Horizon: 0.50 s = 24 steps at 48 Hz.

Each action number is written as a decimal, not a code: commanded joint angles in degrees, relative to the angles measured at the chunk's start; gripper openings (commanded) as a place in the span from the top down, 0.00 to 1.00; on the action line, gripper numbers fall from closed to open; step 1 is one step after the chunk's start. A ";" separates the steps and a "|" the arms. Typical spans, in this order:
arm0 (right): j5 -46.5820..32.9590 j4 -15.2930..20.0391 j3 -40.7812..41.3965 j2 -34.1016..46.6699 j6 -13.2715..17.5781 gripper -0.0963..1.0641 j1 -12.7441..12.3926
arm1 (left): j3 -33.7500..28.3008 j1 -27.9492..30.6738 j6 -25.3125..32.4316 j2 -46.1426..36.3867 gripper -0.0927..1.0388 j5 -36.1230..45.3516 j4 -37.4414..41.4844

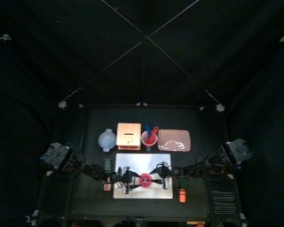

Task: Get the cutter from the drawer then cut the dough then place the extra dough in the bowl
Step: Place the extra dough in the bowl

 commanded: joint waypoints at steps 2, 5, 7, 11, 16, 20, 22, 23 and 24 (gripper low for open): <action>-2.99 2.72 -1.14 0.88 -0.26 0.22 2.20 | -2.20 0.44 1.05 0.70 0.18 -0.53 -0.44; -3.96 3.34 -1.23 1.58 -0.26 0.22 2.64 | -2.64 0.62 1.41 1.32 0.18 -0.53 -0.53; -4.13 3.52 -1.41 2.02 -0.18 0.22 2.81 | -2.81 0.88 1.41 1.67 0.19 -0.53 -0.62; -4.22 3.60 -1.93 2.64 -0.18 0.22 2.99 | -3.08 1.05 1.41 2.11 0.19 -0.62 -0.88; -4.22 3.43 -2.64 3.08 -0.18 0.23 3.08 | -3.08 1.32 1.41 2.11 0.20 -0.53 -1.05; -4.22 3.16 -2.99 3.16 -0.44 0.26 2.99 | -3.08 1.32 1.41 2.20 0.22 -0.53 -1.05; -4.13 3.25 -3.16 3.08 -0.53 0.28 2.99 | -3.08 1.32 1.41 2.20 0.22 -0.35 -1.05; -4.13 3.25 -3.16 3.16 -0.44 0.29 2.90 | -3.08 1.32 1.41 2.20 0.23 -0.26 -1.05; -4.04 3.16 -3.16 3.16 -0.44 0.31 2.90 | -3.08 1.32 1.41 2.11 0.23 -0.26 -1.05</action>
